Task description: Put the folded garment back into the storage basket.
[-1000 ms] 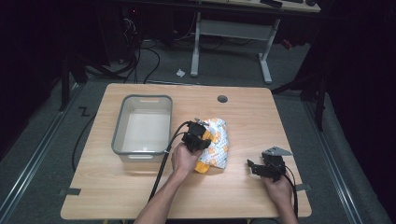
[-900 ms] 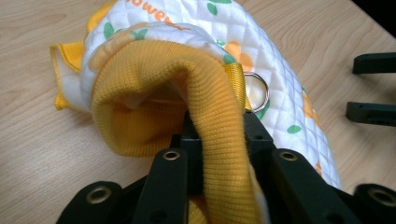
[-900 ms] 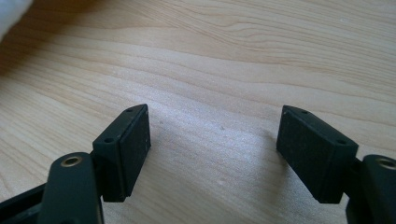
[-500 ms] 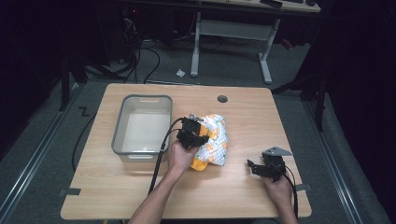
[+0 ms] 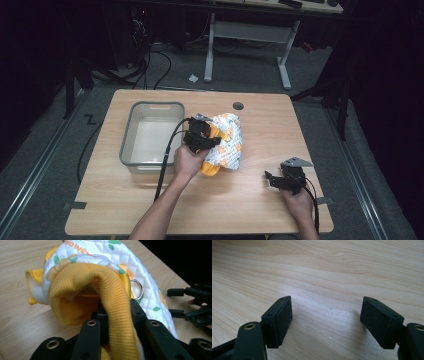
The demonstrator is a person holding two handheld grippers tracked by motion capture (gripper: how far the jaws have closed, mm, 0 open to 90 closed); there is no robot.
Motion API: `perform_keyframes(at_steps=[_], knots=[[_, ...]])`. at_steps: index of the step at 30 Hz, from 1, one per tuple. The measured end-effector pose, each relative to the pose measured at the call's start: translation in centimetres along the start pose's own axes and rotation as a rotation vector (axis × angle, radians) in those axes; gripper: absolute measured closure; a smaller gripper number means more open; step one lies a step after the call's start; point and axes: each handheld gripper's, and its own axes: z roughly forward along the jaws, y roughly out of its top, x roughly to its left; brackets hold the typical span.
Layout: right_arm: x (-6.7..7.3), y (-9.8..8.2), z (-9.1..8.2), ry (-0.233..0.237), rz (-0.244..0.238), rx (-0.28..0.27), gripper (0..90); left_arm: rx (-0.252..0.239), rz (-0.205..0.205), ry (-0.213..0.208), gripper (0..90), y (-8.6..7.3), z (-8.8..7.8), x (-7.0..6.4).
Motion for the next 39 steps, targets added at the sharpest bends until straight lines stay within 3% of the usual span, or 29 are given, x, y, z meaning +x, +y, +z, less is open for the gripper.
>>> perform_keyframes(at_steps=[4, 8, 16, 27, 39], knots=[[0.0, 0.0, 0.0, -0.001, 0.0, 0.0, 26.1, -0.009, 0.014, 0.002, 75.2, 0.4, -1.0, 0.2], [0.0, 0.0, 0.0, -0.002, 0.004, 0.001, 26.1, -0.031, 0.0, -0.016, 75.2, 0.5, -2.1, 0.6], [0.0, 0.0, 0.0, -0.002, 0.005, 0.001, 26.1, -0.039, -0.009, -0.003, 75.2, 0.3, -4.4, 1.7], [0.0, 0.0, 0.0, -0.004, 0.007, 0.001, 26.1, -0.105, -0.035, 0.028, 75.2, 0.4, -8.4, 3.5], [0.0, 0.0, 0.0, -0.004, 0.005, 0.001, 26.0, -0.105, -0.043, 0.081, 75.3, -0.3, -10.7, 5.2]])
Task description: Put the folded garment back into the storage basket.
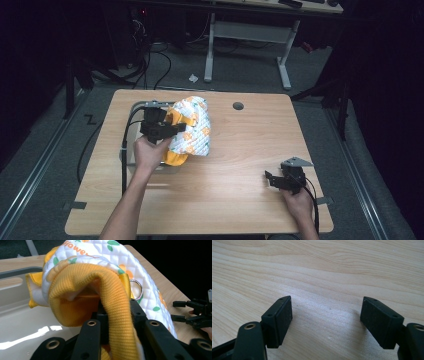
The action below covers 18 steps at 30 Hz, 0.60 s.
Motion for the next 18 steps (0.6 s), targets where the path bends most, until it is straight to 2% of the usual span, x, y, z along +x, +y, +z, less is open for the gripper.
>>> perform_keyframes(at_steps=[4, 7, 10, 18], knots=[[0.0, 0.0, 0.0, 0.0, 0.0, 0.0, 26.1, -0.008, -0.014, 0.003, 75.2, -0.1, -0.6, 0.5], [0.0, 0.0, 0.0, 0.0, 0.0, 0.0, 26.1, 0.004, -0.018, 0.012, 75.2, -0.1, -1.0, 1.0], [0.0, 0.0, 0.0, 0.0, 0.0, 0.0, 26.0, 0.004, -0.007, 0.033, 75.2, -0.1, -1.5, 1.3], [0.0, 0.0, 0.0, 0.0, 0.0, 0.0, 26.1, -0.03, -0.019, 0.052, 75.2, -0.3, -2.9, 2.4]])
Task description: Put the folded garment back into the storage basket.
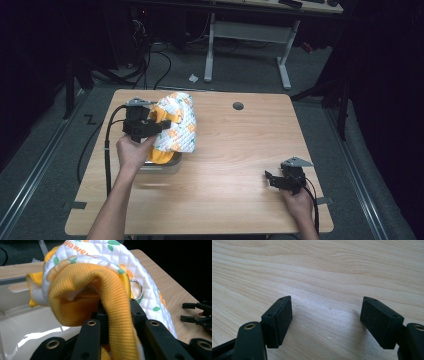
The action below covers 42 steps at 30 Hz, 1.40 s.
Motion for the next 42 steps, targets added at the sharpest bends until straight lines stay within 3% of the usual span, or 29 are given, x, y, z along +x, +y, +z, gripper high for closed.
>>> perform_keyframes(at_steps=[16, 24, 35, 42], knots=[[0.0, 0.0, 0.0, 0.0, 0.002, 0.0, 26.0, 0.002, -0.04, 0.049, 75.2, -1.2, -1.0, 2.8], [0.0, 0.0, 0.0, 0.0, 0.002, 0.0, 26.1, 0.031, -0.055, 0.065, 75.1, -1.7, 0.0, 4.1], [0.0, 0.0, 0.0, -0.001, 0.001, 0.0, 26.0, 0.048, -0.051, 0.074, 75.1, -2.0, 1.0, 4.9], [0.0, 0.0, 0.0, -0.001, 0.001, 0.0, 26.1, 0.1, -0.035, 0.099, 74.9, -2.3, 2.7, 5.2]])
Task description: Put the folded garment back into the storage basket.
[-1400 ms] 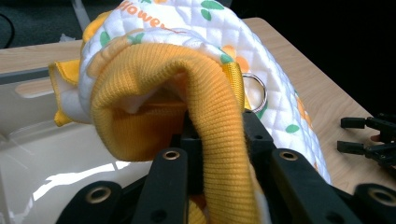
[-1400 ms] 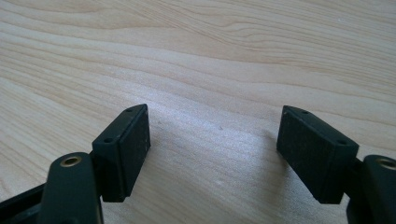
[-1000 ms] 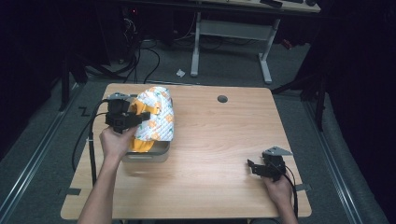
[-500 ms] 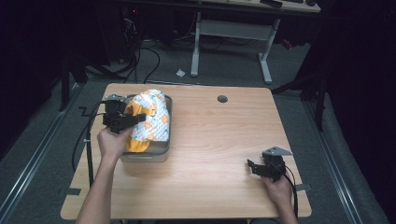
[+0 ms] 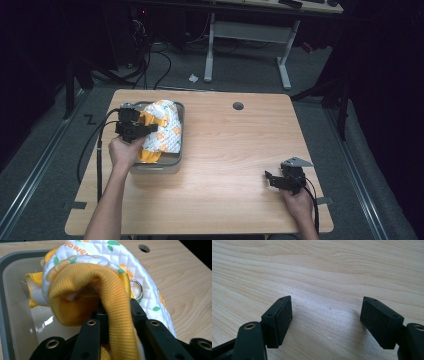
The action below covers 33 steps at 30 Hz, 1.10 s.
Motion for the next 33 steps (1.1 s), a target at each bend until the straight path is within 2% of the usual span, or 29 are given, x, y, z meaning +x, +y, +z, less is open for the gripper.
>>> perform_keyframes(at_steps=[4, 8, 21, 22, 26, 29, 33], knots=[[0.0, 0.0, 0.0, 0.0, -0.001, 0.0, 26.1, 0.003, -0.001, 0.007, 74.8, 0.0, 0.4, 0.1], [0.0, 0.0, 0.0, 0.0, -0.001, 0.001, 26.1, 0.034, -0.006, 0.02, 74.5, 0.0, 1.4, 0.4], [0.0, 0.0, 0.0, 0.0, -0.006, 0.0, 26.0, 0.083, -0.008, 0.045, 74.4, -0.4, 3.2, 0.9], [0.0, 0.0, 0.0, 0.001, -0.004, 0.001, 26.1, 0.086, -0.028, 0.04, 74.1, -0.7, 3.5, 1.1], [0.0, 0.0, 0.0, 0.001, -0.004, 0.001, 26.1, 0.104, -0.052, 0.056, 73.1, -1.1, 3.8, 1.5], [0.0, 0.0, 0.0, 0.0, -0.003, 0.001, 26.1, 0.128, -0.028, 0.065, 72.7, -1.1, 4.0, 1.3], [0.0, 0.0, 0.0, 0.0, -0.006, 0.0, 26.0, 0.149, -0.025, 0.084, 70.6, -1.2, 4.7, 1.4]])
